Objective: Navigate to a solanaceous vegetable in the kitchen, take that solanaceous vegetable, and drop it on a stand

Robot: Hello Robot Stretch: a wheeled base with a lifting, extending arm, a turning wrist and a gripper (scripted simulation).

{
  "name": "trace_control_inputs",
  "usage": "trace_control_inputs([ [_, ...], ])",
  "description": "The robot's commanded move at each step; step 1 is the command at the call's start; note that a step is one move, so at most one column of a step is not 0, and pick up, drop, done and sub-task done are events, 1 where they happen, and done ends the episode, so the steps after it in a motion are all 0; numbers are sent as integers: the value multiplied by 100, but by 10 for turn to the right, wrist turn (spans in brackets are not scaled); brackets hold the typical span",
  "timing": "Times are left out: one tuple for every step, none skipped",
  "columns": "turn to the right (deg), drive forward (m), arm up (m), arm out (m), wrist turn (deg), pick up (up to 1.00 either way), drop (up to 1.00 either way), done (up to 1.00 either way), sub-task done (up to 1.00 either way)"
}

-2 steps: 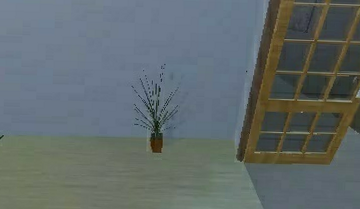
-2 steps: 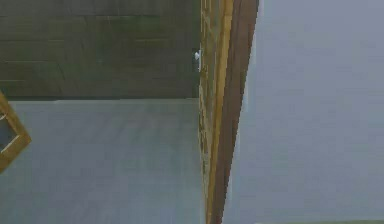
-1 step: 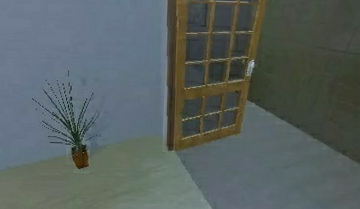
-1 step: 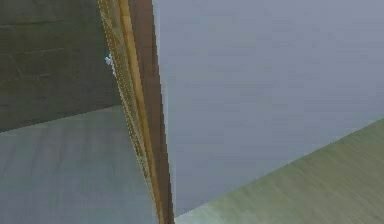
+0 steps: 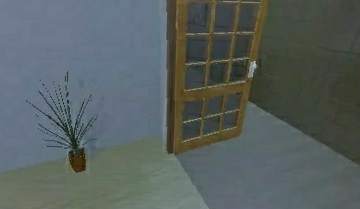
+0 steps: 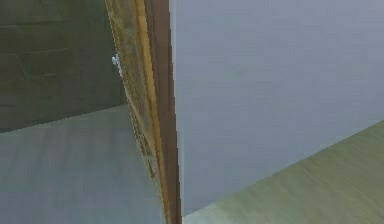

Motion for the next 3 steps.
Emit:
trace_control_inputs([
  [90,0,0,0,0,0,0,0,0],
  [0,60,0,0,0,0,0,0,0],
  [450,0,0,0,0,0,0,0,0],
])
